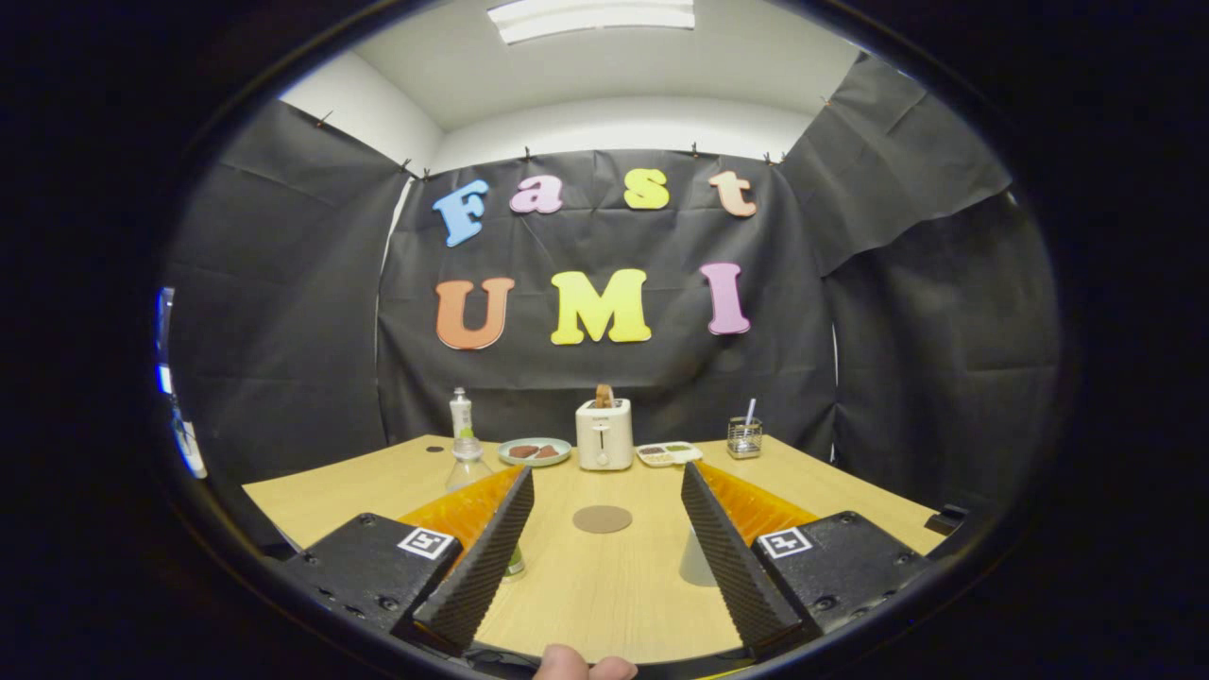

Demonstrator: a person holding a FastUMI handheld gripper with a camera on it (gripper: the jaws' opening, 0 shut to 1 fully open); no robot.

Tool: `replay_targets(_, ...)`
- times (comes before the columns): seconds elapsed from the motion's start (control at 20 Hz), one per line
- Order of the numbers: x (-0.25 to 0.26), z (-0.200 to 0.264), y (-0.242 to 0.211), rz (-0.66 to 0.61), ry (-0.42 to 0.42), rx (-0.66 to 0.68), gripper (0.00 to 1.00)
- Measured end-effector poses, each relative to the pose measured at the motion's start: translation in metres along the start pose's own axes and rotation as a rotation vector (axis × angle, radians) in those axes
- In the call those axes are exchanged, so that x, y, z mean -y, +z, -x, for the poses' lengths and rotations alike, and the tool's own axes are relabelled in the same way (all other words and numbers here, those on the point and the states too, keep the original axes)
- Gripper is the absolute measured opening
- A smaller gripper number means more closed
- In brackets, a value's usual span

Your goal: Take the bottle from table, then pour the juice into the cup, finally place the bottle on the coaster

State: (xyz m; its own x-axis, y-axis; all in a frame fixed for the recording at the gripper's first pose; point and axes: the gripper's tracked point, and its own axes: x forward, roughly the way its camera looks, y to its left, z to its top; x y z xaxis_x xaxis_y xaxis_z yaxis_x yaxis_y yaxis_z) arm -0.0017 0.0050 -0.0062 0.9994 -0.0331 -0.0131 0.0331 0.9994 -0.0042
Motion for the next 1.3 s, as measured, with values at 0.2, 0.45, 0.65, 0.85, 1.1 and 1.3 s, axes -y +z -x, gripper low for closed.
replay_targets(0.2,-0.019,-0.001,-0.008,-0.016,0.028,-0.004,1.0)
replay_targets(0.45,-0.045,-0.011,-0.033,0.027,0.036,-0.046,1.0)
replay_targets(0.65,-0.08,-0.029,-0.056,0.03,0.064,-0.083,1.0)
replay_targets(0.85,-0.104,-0.052,-0.084,0.046,0.076,-0.159,1.0)
replay_targets(1.1,-0.121,-0.078,-0.117,0.09,0.061,-0.253,1.0)
replay_targets(1.3,-0.124,-0.093,-0.129,0.089,0.05,-0.295,1.0)
